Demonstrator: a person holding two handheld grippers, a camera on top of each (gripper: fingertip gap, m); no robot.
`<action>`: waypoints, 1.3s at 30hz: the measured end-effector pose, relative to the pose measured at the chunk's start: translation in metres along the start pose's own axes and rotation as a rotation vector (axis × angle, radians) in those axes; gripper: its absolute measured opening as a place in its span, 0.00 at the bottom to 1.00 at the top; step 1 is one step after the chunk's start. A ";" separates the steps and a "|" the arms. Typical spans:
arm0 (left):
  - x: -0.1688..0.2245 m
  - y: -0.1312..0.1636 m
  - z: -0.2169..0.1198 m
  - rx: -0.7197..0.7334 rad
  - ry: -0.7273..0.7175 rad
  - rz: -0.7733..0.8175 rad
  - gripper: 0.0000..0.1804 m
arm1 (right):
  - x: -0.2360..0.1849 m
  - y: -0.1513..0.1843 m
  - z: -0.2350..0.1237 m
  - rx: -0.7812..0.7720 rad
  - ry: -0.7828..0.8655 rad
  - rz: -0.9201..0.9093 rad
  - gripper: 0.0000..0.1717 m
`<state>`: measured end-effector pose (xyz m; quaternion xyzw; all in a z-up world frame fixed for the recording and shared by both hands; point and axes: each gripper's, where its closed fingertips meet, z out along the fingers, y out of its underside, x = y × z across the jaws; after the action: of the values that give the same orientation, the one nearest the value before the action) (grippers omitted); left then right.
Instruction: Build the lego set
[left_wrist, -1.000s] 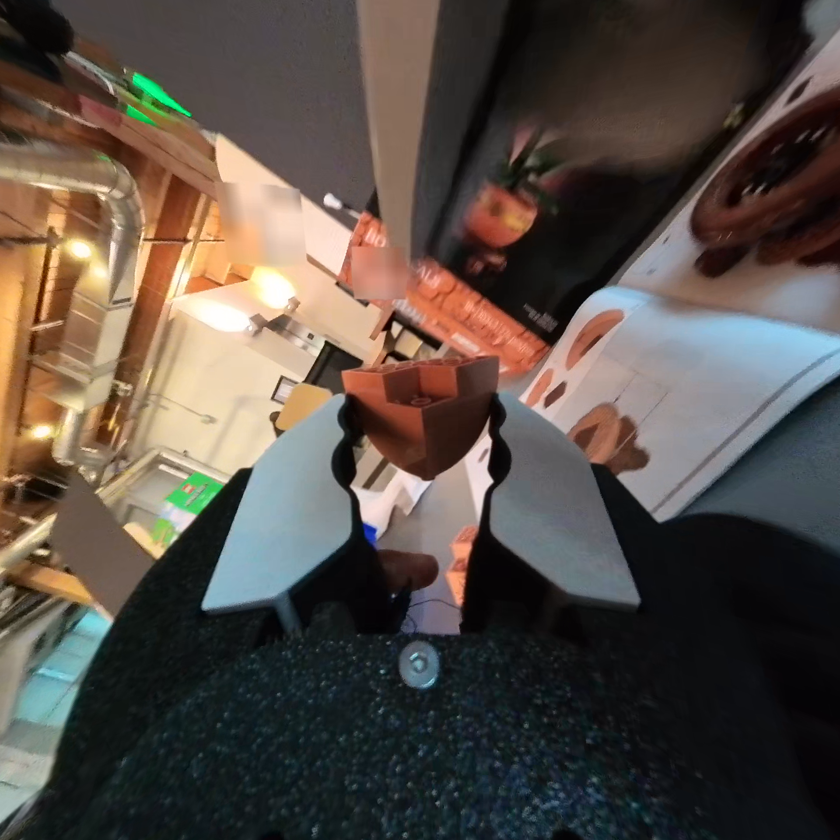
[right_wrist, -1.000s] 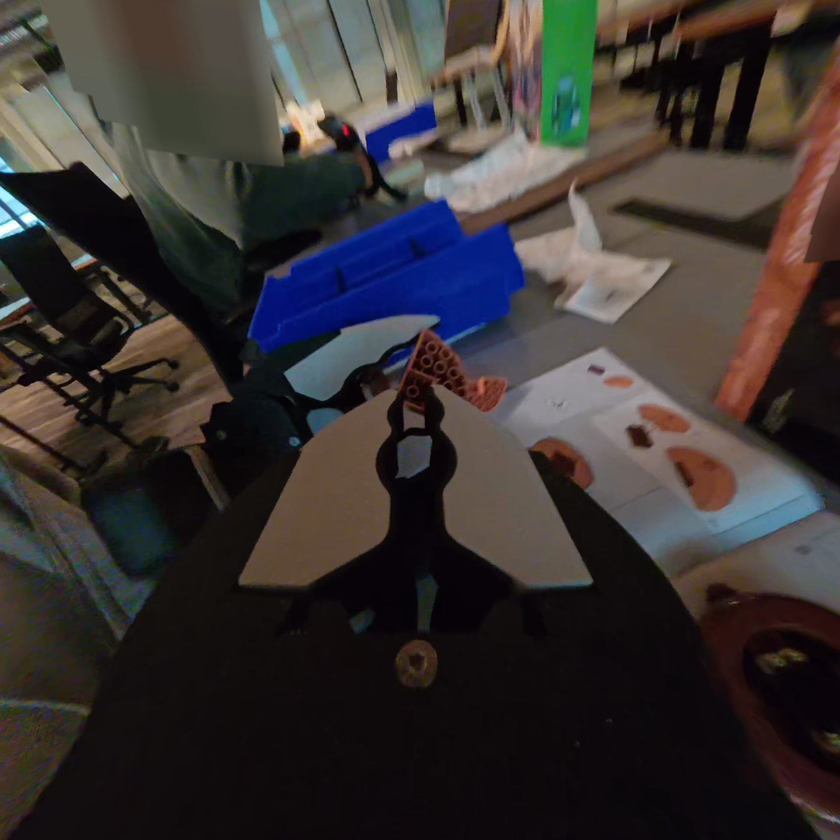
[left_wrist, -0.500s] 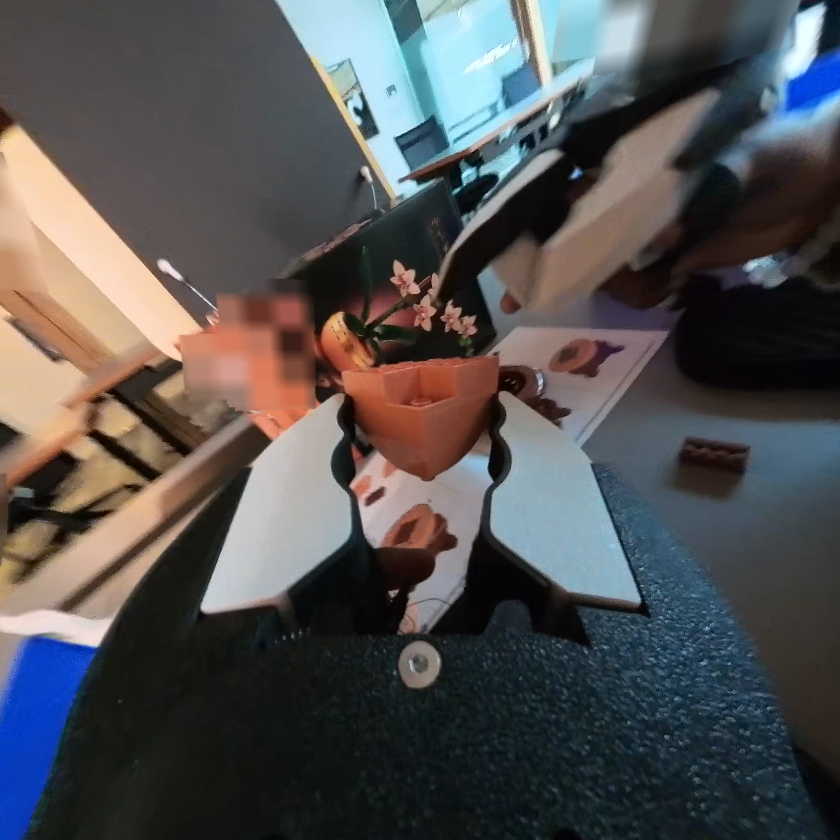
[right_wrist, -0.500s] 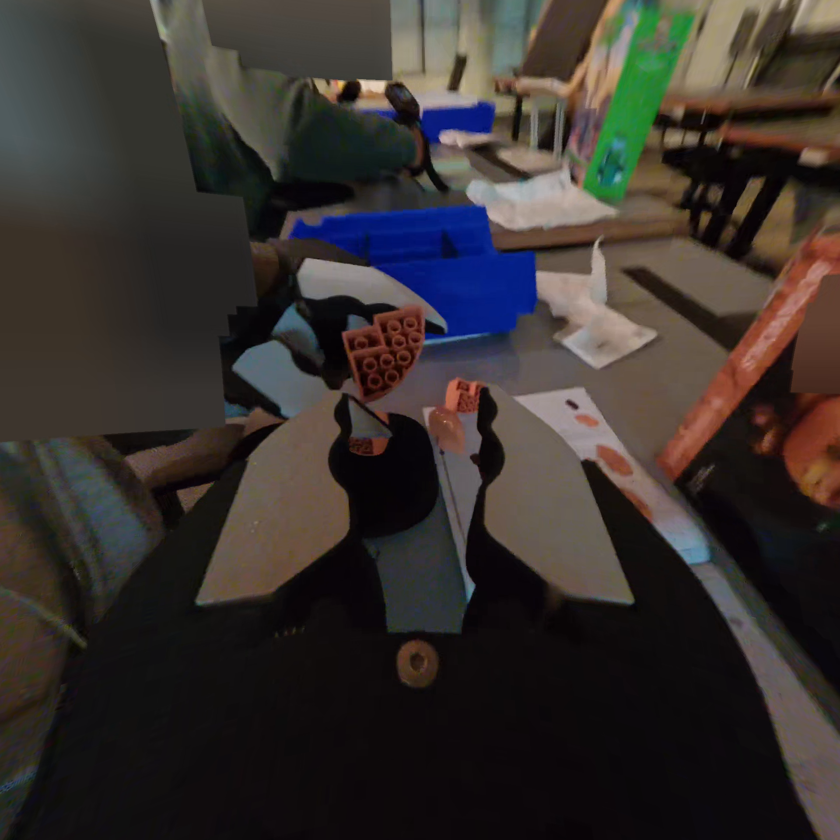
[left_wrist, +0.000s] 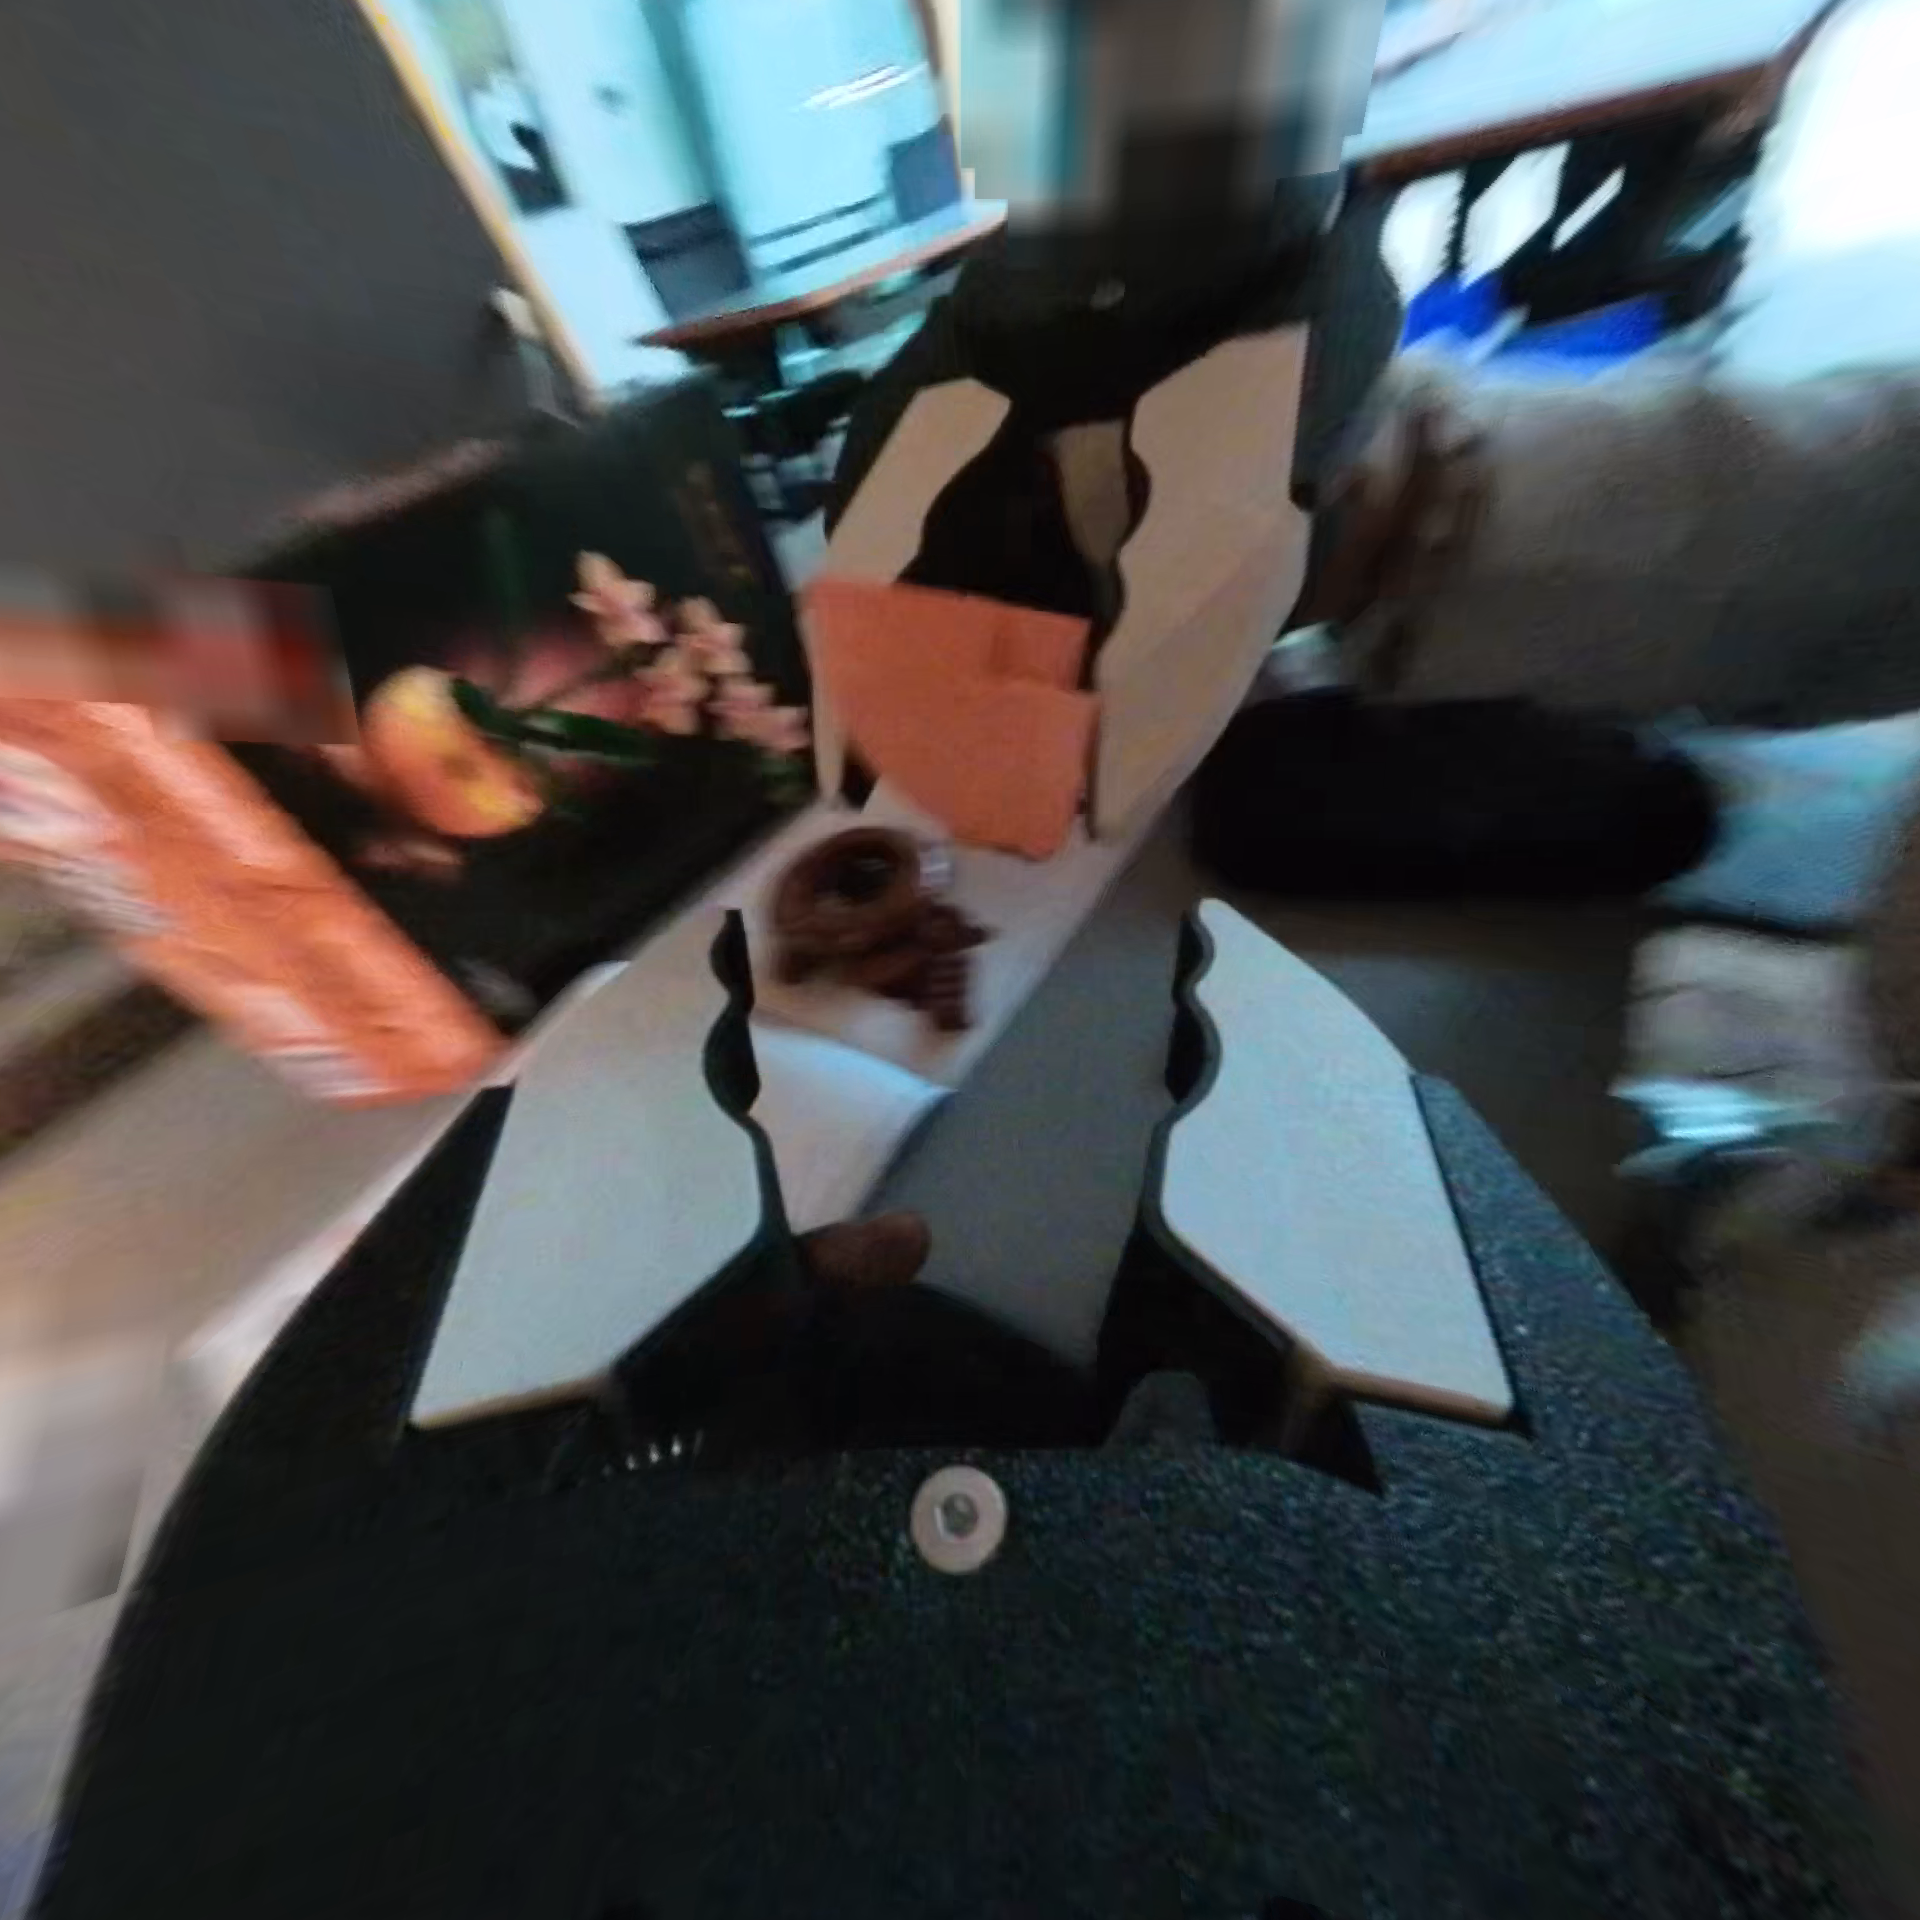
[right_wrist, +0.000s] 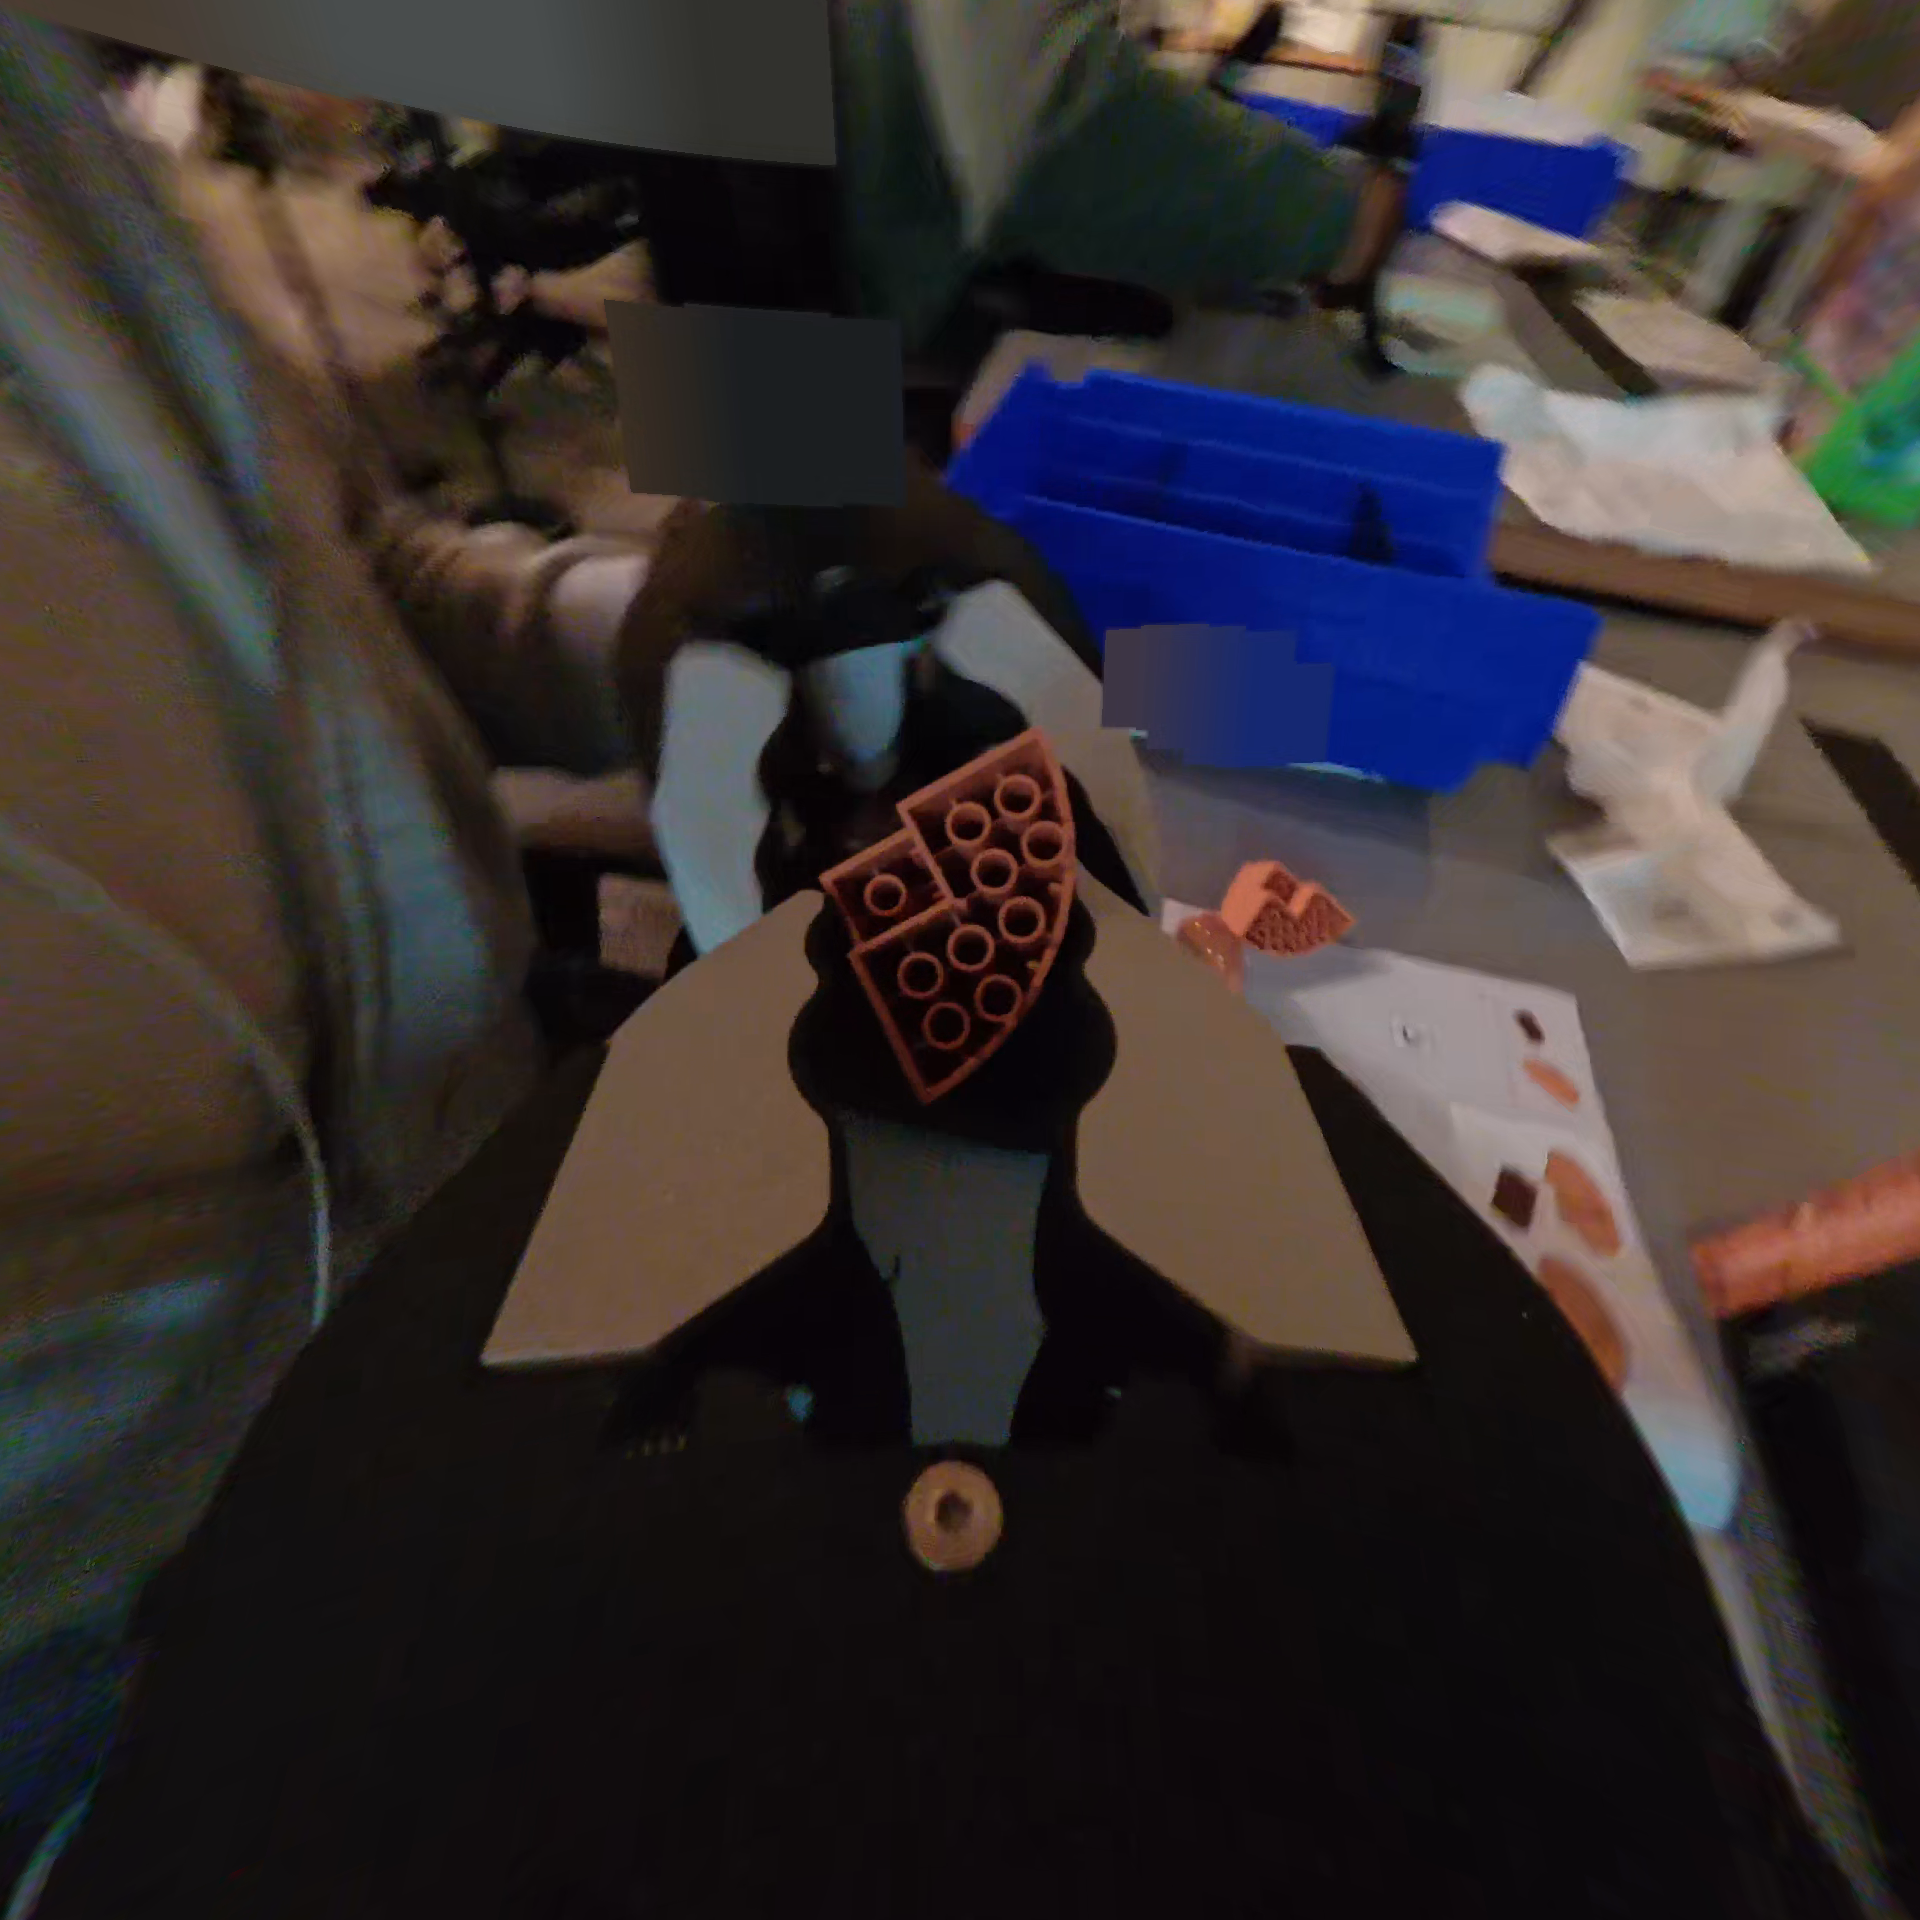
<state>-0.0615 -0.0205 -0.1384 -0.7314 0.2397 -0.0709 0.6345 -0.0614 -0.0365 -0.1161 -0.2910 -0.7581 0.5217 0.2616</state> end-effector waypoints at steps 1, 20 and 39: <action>0.008 -0.004 -0.007 0.052 0.122 -0.143 0.43 | -0.007 -0.001 -0.004 -0.012 -0.052 -0.100 0.21; 0.048 -0.034 -0.010 0.238 0.836 -1.233 0.24 | -0.052 0.028 0.019 -0.372 -0.687 -0.625 0.22; -0.029 -0.001 -0.040 0.603 0.106 -1.134 0.20 | -0.016 0.132 -0.036 -0.440 0.251 0.321 0.24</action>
<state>-0.1032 -0.0435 -0.1241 -0.5297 -0.1836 -0.4957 0.6634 -0.0028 0.0132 -0.2304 -0.5192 -0.7590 0.3393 0.1981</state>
